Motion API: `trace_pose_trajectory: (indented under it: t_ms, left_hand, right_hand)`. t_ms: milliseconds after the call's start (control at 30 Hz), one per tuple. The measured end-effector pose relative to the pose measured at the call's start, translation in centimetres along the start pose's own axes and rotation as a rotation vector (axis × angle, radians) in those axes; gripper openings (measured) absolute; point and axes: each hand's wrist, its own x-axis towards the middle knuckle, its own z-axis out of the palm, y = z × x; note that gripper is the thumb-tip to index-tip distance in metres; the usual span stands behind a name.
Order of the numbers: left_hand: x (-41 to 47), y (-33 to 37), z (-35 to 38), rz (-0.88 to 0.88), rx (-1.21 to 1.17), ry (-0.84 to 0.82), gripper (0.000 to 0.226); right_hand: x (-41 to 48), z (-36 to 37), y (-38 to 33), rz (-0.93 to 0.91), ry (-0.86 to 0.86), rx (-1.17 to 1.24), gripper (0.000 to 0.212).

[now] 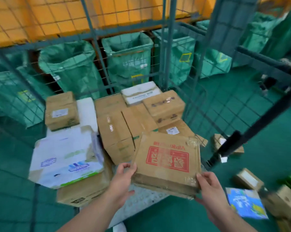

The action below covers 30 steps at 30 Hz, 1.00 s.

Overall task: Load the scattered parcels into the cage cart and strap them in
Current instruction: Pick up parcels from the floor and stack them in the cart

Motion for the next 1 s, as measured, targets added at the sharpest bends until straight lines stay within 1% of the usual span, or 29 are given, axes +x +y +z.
trace_pose_trajectory:
  t_ms: [33,133,200,300,400,433,467,567,600,667,700,800,867,933,1000]
  left_hand:
    - [0.7,0.6,-2.0,0.003,0.012,0.020,0.024]
    - [2.8,2.4,-7.1,-0.021,-0.011,0.039,0.051]
    - [3.4,3.7,-10.2,-0.027,-0.069,0.033,0.062]
    - [4.3,6.0,-14.1,0.011,-0.153,0.030,0.065]
    - [5.7,8.4,-17.0,0.028,-0.258,0.062,0.069]
    - [6.5,9.1,-17.5,0.020,-0.293,0.064,0.065]
    - [7.3,9.9,-17.8,0.012,-0.318,0.064,0.056]
    - [9.4,11.9,-16.4,-0.058,-0.272,0.040,0.051]
    - [9.9,12.6,-15.5,-0.093,-0.265,0.038,0.056]
    - [11.5,13.2,-13.4,-0.160,-0.275,0.078,0.084]
    - [12.4,13.4,-12.5,-0.172,-0.286,0.102,0.094]
    - [15.5,15.0,-10.7,-0.111,-0.472,0.139,0.090]
    - [18.1,15.8,-10.5,-0.031,-0.619,0.183,0.087]
    - [20.1,16.7,-10.6,0.026,-0.706,0.247,0.071]
    - [21.9,17.7,-10.5,0.014,-0.723,0.280,0.049]
  right_hand:
    - [-0.1,2.6,-0.4,0.017,-0.010,0.002,0.013]
    - [-0.3,9.7,-1.6,0.028,-0.024,-0.005,0.016]
    - [-0.7,13.9,-2.7,0.049,-0.045,-0.002,0.016]
    - [-0.5,19.1,-4.9,0.097,-0.048,0.012,0.014]
    - [1.0,23.6,-6.8,0.151,-0.040,0.088,0.012]
    - [1.6,25.0,-7.2,0.159,-0.040,0.105,0.012]
    - [2.3,26.6,-7.7,0.170,-0.051,0.127,0.012]
    - [4.3,31.1,-8.6,0.231,-0.090,0.194,0.014]
    - [5.2,32.6,-9.1,0.248,-0.108,0.214,0.014]
    - [6.4,35.5,-10.0,0.266,-0.163,0.246,0.013]
    - [7.2,36.9,-10.4,0.270,-0.187,0.242,0.011]
    - [9.8,40.7,-10.5,0.267,-0.258,0.131,0.009]
    - [11.5,42.8,-9.5,0.240,-0.262,0.048,0.012]
    - [12.5,44.4,-9.2,0.246,-0.263,0.013,0.010]
    - [13.5,45.4,-9.5,0.241,-0.244,-0.024,0.011]
